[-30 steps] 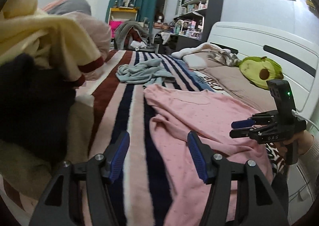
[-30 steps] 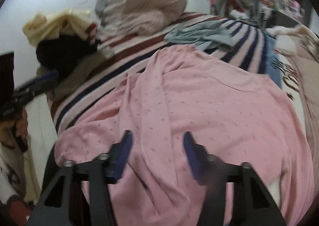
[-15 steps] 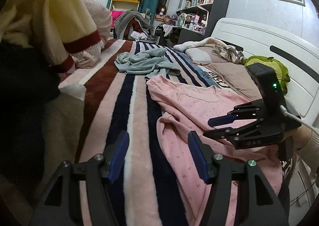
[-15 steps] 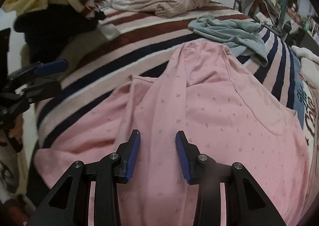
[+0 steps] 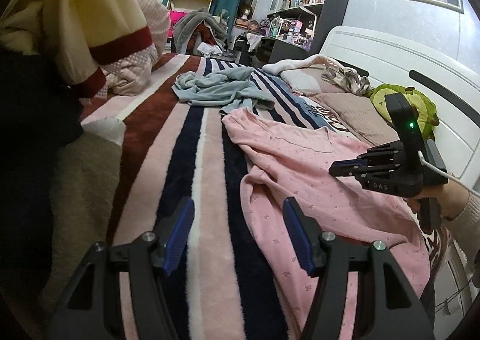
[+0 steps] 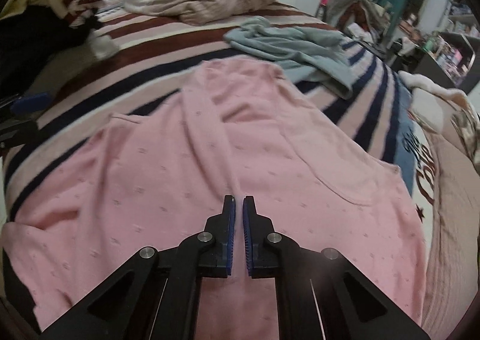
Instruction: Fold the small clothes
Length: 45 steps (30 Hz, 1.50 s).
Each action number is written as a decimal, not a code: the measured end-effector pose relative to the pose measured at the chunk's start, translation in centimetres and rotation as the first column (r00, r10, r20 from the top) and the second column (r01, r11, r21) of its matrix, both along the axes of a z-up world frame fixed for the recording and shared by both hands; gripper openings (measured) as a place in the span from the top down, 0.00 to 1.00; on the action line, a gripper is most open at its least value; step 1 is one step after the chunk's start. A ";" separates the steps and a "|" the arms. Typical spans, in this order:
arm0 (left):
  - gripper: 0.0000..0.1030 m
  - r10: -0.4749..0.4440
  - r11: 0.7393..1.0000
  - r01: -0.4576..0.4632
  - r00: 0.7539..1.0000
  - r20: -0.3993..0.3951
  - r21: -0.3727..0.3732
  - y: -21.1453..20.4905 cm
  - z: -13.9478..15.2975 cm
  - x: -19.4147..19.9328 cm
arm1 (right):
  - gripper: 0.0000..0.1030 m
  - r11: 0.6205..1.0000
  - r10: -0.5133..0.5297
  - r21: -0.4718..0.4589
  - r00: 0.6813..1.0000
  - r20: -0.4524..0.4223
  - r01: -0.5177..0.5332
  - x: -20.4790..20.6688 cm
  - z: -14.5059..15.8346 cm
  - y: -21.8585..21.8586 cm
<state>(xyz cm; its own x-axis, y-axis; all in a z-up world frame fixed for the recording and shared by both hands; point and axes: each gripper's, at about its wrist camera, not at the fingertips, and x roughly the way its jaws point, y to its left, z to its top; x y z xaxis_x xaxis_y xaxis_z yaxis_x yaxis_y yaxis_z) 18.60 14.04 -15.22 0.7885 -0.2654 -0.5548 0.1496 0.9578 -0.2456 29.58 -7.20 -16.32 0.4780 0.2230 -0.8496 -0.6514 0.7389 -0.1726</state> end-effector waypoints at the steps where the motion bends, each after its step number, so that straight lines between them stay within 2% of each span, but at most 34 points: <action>1: 0.45 -0.001 1.000 0.001 1.000 -0.002 0.001 -0.1 0.0 0.0 | 1.00 1.000 -0.010 0.000 1.000 -0.007 0.010 0.1 -0.1 -0.4; 4: 0.45 -0.004 1.000 0.005 1.000 -0.008 0.005 -0.3 -0.1 0.0 | 0.99 0.999 -0.018 0.034 0.999 -0.034 0.019 0.0 -0.1 -1.4; 7: 0.45 -0.003 1.000 0.003 1.000 -0.009 0.001 -0.6 0.0 0.2 | 0.97 0.990 0.000 0.141 0.997 -0.077 0.011 -0.4 0.8 -2.1; 8: 0.45 -0.002 1.000 0.002 1.000 -0.008 0.002 -0.6 -0.1 0.1 | 0.89 0.984 0.012 0.176 0.995 -0.100 0.006 -0.3 1.0 -2.1; 9: 0.45 -0.002 1.000 0.002 1.000 -0.006 0.001 -0.7 0.0 0.2 | 0.75 0.982 0.020 0.191 0.994 -0.110 0.002 -0.1 1.0 -1.9; 11: 0.45 -0.005 1.000 0.005 1.000 -0.002 0.000 -0.9 0.2 0.2 | 0.67 0.980 0.049 0.197 0.992 -0.119 -0.024 0.3 0.9 -1.0; 14: 0.45 -0.014 1.000 0.014 1.000 0.003 0.003 -1.3 0.4 0.3 | 0.66 0.982 0.070 0.183 0.988 -0.134 -0.045 1.5 -0.1 0.2; 18: 0.45 -0.006 1.000 0.006 1.000 -0.004 0.002 -1.1 0.2 0.5 | 0.67 0.976 0.093 0.210 0.974 -0.207 -0.048 3.8 -2.0 1.3; 19: 0.45 -0.002 1.000 0.002 1.000 -0.008 0.002 -1.0 0.0 0.7 | 0.70 0.976 0.105 0.208 0.973 -0.206 -0.061 3.8 -2.1 1.5; 20: 0.45 0.002 1.000 -0.002 1.000 -0.012 0.002 -0.9 -0.1 0.7 | 0.90 0.976 0.120 0.206 0.973 -0.199 -0.078 3.7 -2.1 1.8; 21: 0.45 0.005 1.000 -0.005 1.000 -0.014 0.000 -0.7 -0.2 0.8 | 0.97 0.974 0.131 0.205 0.974 -0.183 -0.093 3.4 -1.8 2.1; 25: 0.45 0.011 1.000 -0.011 1.000 -0.017 -0.004 -0.5 -0.4 0.7 | 1.00 0.979 0.113 0.179 0.988 -0.105 -0.093 2.3 -0.7 1.8; 30: 0.45 0.004 1.000 -0.004 1.000 0.004 -0.006 -0.5 0.3 0.2 | 1.00 0.986 0.019 0.169 0.999 -0.036 -0.013 2.2 1.0 -0.7; 34: 0.45 0.004 1.000 -0.004 1.000 0.011 -0.005 -0.6 0.6 0.0 | 1.00 0.988 -0.044 0.148 0.997 -0.059 0.052 2.9 0.7 -2.6; 37: 0.45 0.002 1.000 -0.002 1.000 0.003 0.000 -0.7 0.5 0.1 | 1.00 0.990 -0.082 0.102 0.991 -0.110 0.094 3.4 -0.8 -3.4; 38: 0.45 0.001 1.000 -0.001 1.000 0.000 0.003 -0.9 0.5 0.1 | 0.97 0.990 -0.090 0.097 0.988 -0.129 0.103 3.4 -1.4 -3.5; 41: 0.45 -0.004 1.000 0.004 1.000 0.001 0.015 -1.3 0.8 -0.5 | 0.95 0.981 -0.098 0.152 0.983 -0.153 0.122 2.6 -1.1 -4.3; 44: 0.42 -0.001 1.000 0.001 1.000 0.009 0.026 -1.4 1.4 -1.3 | 0.73 0.964 -0.102 0.233 0.987 -0.121 0.128 0.3 1.3 -6.1; 45: 0.41 0.002 1.000 -0.002 1.000 0.013 0.029 -1.4 1.6 -1.7 | 0.69 0.957 -0.108 0.257 0.988 -0.114 0.134 -0.8 2.1 -6.9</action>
<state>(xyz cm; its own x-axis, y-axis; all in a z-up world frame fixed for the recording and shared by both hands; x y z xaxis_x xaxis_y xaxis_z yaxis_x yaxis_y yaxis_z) 16.95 12.66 -13.60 0.7964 -0.2481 -0.5516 0.1508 0.9647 -0.2161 28.75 -14.05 -14.18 0.4329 0.3901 -0.8127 -0.5582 0.8239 0.0982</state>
